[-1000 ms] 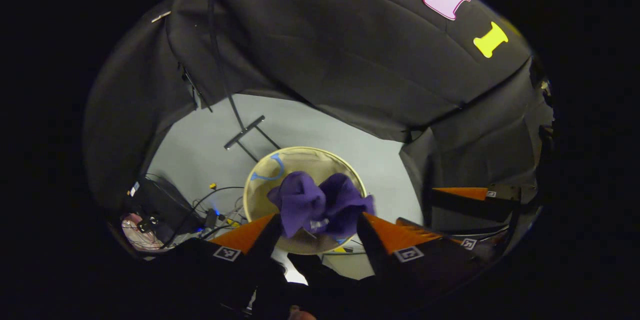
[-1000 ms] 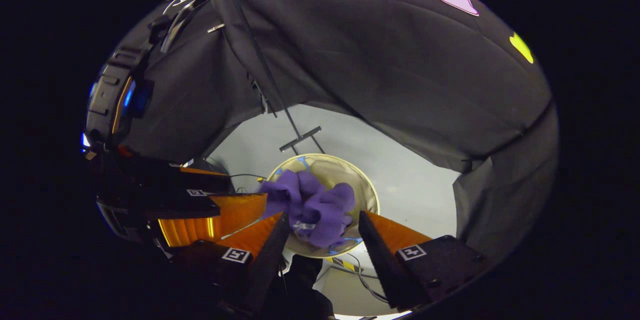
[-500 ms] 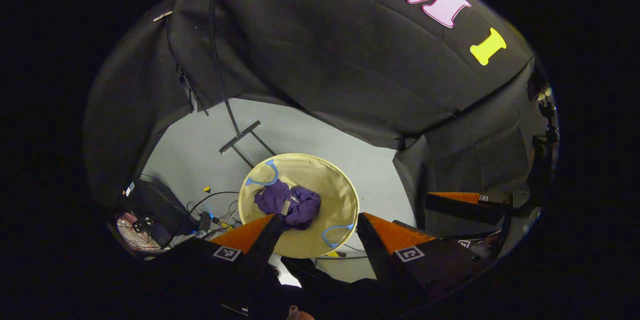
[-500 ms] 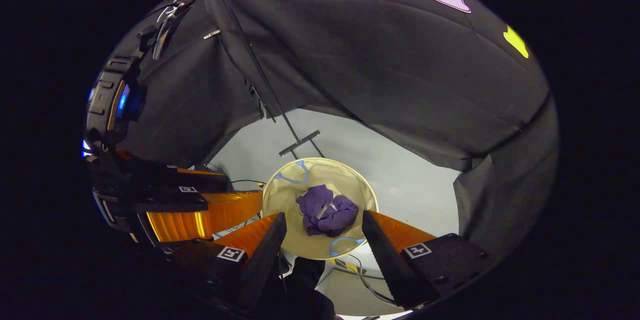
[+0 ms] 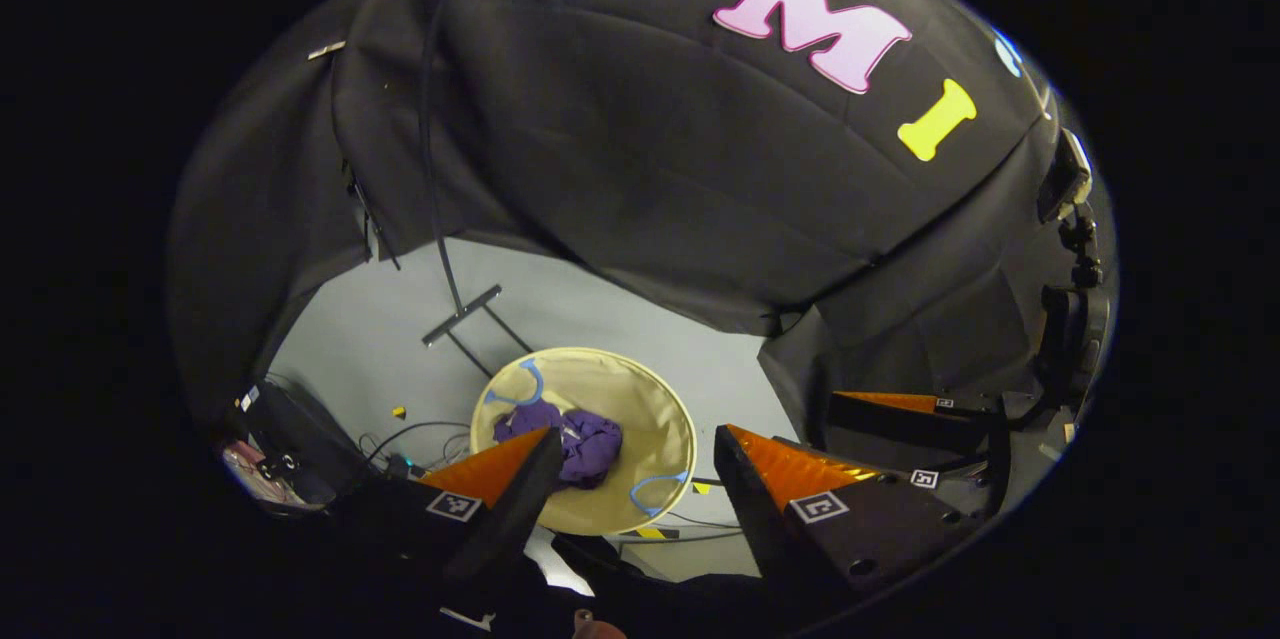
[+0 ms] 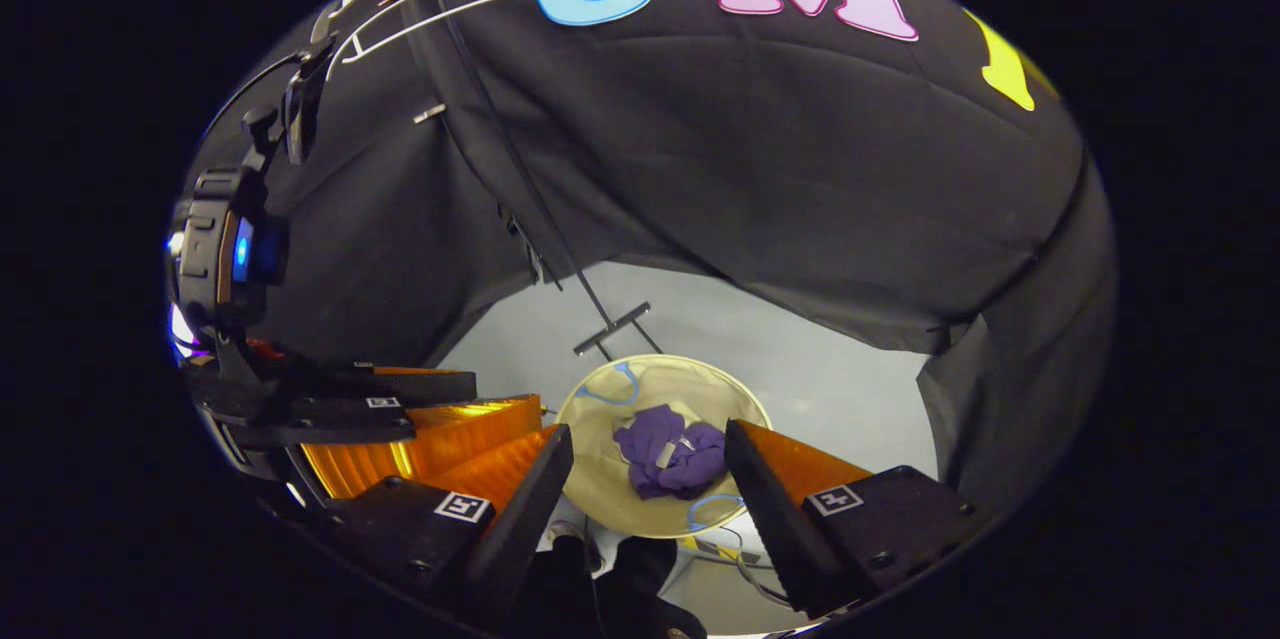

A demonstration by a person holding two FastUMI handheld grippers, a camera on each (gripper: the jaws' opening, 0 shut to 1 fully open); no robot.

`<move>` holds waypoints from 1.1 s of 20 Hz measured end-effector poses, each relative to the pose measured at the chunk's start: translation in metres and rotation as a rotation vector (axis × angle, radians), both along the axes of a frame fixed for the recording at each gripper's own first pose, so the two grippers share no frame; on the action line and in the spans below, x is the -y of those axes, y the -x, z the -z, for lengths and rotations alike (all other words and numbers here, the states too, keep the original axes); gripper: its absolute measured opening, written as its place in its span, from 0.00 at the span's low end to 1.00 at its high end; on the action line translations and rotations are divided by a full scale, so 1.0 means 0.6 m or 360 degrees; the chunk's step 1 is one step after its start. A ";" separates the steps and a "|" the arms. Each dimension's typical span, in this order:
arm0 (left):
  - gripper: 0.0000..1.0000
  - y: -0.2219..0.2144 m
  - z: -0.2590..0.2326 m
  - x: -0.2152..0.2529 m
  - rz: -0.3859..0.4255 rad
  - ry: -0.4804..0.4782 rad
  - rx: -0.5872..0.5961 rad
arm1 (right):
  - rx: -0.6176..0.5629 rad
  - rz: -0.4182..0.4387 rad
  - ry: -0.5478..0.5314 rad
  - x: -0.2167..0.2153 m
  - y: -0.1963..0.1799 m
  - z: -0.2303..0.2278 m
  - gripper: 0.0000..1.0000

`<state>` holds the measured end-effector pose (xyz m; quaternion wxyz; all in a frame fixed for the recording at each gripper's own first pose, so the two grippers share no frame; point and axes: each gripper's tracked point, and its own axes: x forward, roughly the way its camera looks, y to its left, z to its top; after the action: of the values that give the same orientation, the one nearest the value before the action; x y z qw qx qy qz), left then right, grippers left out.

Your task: Grasp the clothes on the hanger with both hands and then place them into the laundry hamper below.

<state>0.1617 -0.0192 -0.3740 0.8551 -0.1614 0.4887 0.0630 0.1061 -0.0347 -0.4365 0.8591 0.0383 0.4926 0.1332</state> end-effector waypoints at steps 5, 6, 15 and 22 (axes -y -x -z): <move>0.96 0.024 -0.109 -0.020 0.0158 -0.0049 0.0250 | 0.0250 0.0100 0.0021 -0.044 0.016 -0.092 0.99; 0.93 0.029 -0.143 -0.025 0.0205 -0.0069 0.0328 | 0.0322 0.0137 0.0014 -0.056 0.019 -0.122 0.99; 0.95 0.093 -0.459 -0.070 0.0490 -0.0343 0.1158 | 0.1167 0.0354 -0.0188 -0.154 0.059 -0.464 0.98; 0.92 0.200 -0.650 -0.097 0.0470 -0.0523 0.1675 | 0.1776 0.0599 0.0111 -0.122 0.140 -0.641 0.98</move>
<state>0.0419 0.0388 0.0159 0.9969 0.0340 -0.0020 -0.0710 0.0223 0.0384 -0.0518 0.9980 0.0210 -0.0451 -0.0379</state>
